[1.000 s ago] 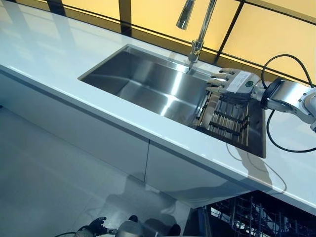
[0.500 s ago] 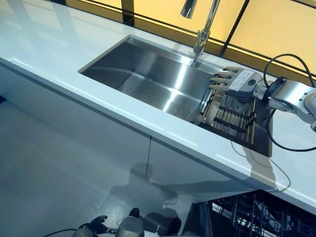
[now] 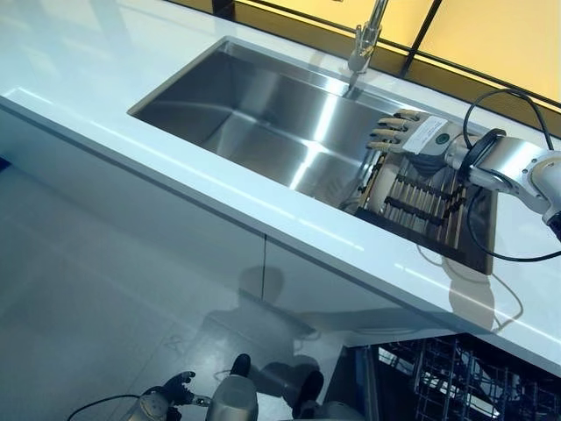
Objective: Take plates into dishwasher
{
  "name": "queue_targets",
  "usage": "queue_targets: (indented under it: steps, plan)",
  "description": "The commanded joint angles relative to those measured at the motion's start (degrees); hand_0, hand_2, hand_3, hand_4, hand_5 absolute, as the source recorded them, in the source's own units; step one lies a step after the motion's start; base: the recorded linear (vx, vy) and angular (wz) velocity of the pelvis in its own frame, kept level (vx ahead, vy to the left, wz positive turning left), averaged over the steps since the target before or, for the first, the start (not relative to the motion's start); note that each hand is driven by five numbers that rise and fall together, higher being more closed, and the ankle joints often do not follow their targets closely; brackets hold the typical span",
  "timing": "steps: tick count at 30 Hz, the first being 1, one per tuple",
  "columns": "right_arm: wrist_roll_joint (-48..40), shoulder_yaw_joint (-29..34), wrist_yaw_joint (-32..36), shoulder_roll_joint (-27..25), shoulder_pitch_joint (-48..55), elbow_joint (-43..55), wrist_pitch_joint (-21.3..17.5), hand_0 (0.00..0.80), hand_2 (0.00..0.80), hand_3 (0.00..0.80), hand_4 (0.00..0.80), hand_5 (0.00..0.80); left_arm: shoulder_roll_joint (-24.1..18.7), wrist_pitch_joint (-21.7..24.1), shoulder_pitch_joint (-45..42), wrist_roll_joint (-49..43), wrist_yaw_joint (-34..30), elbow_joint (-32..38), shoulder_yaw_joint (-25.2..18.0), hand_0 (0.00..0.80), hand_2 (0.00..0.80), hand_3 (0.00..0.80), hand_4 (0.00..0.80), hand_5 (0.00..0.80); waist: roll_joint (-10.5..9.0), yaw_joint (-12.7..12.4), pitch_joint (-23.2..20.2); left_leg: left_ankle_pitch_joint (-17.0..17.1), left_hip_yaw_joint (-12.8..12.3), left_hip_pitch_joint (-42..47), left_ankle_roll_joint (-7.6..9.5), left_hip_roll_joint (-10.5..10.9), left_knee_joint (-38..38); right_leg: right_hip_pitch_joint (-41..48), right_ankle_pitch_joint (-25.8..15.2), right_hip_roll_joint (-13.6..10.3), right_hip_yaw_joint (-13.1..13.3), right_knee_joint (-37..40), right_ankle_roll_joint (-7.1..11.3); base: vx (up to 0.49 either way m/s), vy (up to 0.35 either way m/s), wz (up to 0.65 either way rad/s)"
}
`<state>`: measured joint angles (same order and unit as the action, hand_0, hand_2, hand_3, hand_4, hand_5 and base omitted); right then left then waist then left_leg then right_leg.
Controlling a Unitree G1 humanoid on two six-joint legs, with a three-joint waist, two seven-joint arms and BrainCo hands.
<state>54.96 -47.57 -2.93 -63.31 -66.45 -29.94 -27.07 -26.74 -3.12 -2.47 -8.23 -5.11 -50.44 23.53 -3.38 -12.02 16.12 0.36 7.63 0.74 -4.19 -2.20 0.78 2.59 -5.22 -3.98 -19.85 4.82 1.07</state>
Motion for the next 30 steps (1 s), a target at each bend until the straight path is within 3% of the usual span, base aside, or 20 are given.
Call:
queue_targets:
  steps: [1,30]
  plan:
    - [-2.5,-4.2,-2.8,0.3,-8.4,-2.0,3.8,0.000,0.000,0.000,0.000,0.000,-2.6,1.1,-0.2,-1.0,-0.1,1.6,2.3,0.000,0.000,0.000,0.000,0.000,-0.65,-1.0,-1.0,3.5,-2.8,-5.0,0.24,-1.2,1.1,-0.4,6.3,1.2,2.0,-7.2,1.14,-0.050,-0.028,-0.12]
    - [-4.8,-6.1,-3.4,-0.1,-9.3,-2.2,1.1,0.000,0.000,0.000,0.000,0.000,-3.9,1.3,0.2,-2.3,-0.9,3.0,1.8,0.000,0.000,0.000,0.000,0.000,-0.76,-1.3,-0.2,3.9,-3.3,-5.8,-0.01,-1.0,0.5,-1.1,5.2,1.0,2.1,-6.1,1.62,-0.007,-0.003,-0.02]
